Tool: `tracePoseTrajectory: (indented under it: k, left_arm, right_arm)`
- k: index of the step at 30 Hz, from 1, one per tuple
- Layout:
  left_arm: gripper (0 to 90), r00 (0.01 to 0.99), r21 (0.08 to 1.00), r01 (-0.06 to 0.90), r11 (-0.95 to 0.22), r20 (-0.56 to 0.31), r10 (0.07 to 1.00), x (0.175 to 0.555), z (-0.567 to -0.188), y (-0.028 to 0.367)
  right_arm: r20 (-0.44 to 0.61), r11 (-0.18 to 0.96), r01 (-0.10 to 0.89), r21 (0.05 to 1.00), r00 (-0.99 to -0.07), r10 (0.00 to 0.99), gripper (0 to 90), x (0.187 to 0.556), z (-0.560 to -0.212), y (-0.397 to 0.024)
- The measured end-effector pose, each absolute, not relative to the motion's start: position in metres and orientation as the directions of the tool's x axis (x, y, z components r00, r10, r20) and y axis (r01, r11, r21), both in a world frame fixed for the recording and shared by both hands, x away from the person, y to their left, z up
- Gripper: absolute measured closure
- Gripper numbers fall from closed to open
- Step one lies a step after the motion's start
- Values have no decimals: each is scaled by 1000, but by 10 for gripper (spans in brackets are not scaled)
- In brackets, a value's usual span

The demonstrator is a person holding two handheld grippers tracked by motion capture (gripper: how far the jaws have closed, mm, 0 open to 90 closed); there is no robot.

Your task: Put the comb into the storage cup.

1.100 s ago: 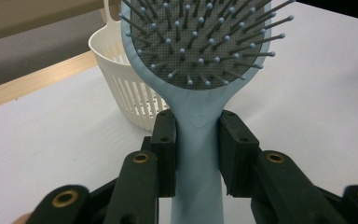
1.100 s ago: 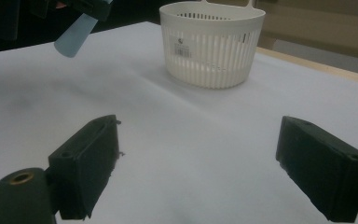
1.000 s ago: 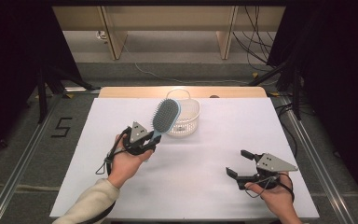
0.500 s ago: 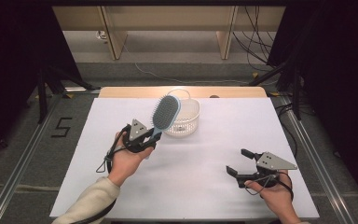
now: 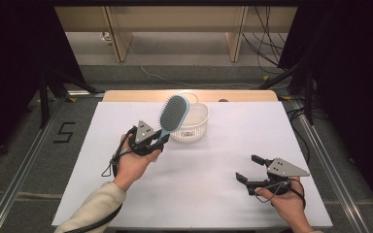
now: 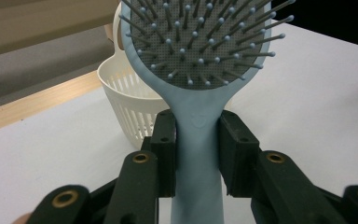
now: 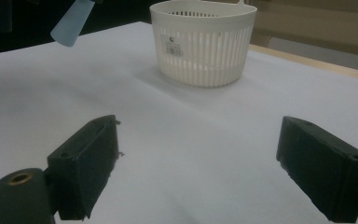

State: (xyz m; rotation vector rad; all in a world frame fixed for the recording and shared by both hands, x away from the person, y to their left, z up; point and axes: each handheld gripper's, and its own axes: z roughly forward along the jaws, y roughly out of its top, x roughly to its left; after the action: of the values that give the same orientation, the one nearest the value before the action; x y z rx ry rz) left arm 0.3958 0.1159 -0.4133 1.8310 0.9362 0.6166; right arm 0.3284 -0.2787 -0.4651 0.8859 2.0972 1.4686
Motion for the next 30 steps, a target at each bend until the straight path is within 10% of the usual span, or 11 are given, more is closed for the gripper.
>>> tracePoseTrajectory:
  k: [30]
  left_arm:
    - [695,580,919,318,-232,4,815,401,-406,113]
  right_arm:
    - [13,235,256,938,-702,712,131,328,-465,-279]
